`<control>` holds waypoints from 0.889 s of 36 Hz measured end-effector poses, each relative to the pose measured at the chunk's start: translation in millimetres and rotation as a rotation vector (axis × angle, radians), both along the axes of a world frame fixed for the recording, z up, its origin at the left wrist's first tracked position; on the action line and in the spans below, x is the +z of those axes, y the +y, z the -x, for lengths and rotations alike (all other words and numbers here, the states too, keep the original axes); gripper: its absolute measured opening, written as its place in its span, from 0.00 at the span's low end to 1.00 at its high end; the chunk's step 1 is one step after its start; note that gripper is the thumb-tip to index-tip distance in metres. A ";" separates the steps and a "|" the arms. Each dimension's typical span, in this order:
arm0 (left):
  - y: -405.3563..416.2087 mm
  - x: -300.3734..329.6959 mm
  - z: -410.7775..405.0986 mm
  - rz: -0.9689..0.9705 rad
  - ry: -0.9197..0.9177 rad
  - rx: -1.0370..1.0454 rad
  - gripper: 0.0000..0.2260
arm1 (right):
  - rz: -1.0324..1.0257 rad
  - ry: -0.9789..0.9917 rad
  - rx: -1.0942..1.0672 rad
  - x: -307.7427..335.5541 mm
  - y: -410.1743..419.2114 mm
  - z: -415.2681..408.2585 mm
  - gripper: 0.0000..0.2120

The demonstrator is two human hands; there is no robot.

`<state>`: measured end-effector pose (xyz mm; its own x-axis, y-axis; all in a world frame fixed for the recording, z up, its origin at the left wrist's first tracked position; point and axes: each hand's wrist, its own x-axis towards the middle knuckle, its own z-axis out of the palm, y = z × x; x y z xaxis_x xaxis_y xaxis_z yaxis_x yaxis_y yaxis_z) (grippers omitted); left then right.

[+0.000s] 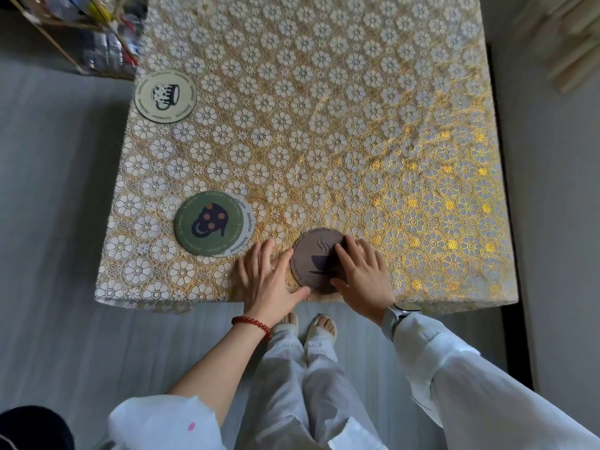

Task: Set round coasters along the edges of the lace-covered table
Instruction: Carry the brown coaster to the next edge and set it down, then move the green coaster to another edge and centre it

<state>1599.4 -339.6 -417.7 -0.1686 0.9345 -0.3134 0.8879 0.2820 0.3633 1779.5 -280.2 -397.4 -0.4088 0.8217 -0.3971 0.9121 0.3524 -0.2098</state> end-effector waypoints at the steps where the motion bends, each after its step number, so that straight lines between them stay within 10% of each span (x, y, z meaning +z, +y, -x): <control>1: 2.3 3.7 4.3 -0.030 -0.017 0.016 0.32 | -0.016 -0.004 -0.025 1.5 0.0 2.7 0.29; 6: 16.4 16.5 54.2 -0.192 0.027 0.209 0.21 | -0.031 0.066 -0.045 9.9 3.3 29.4 0.24; 18: 64.4 10.6 161.8 0.037 0.078 0.400 0.36 | 0.021 0.190 0.021 9.5 7.3 87.2 0.19; 23: 69.3 19.8 160.8 -0.068 0.151 0.404 0.27 | 0.014 0.195 0.005 13.9 10.6 88.9 0.20; 32: 65.9 101.8 124.6 -0.085 -0.434 0.038 0.10 | 0.183 0.632 -0.094 73.8 41.5 101.0 0.27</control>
<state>1474.8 -273.7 -315.9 -0.0730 0.9557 -0.2850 0.6375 0.2645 0.7236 1678.5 -238.6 -323.6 -0.5386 0.8073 -0.2411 0.6192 0.1852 -0.7631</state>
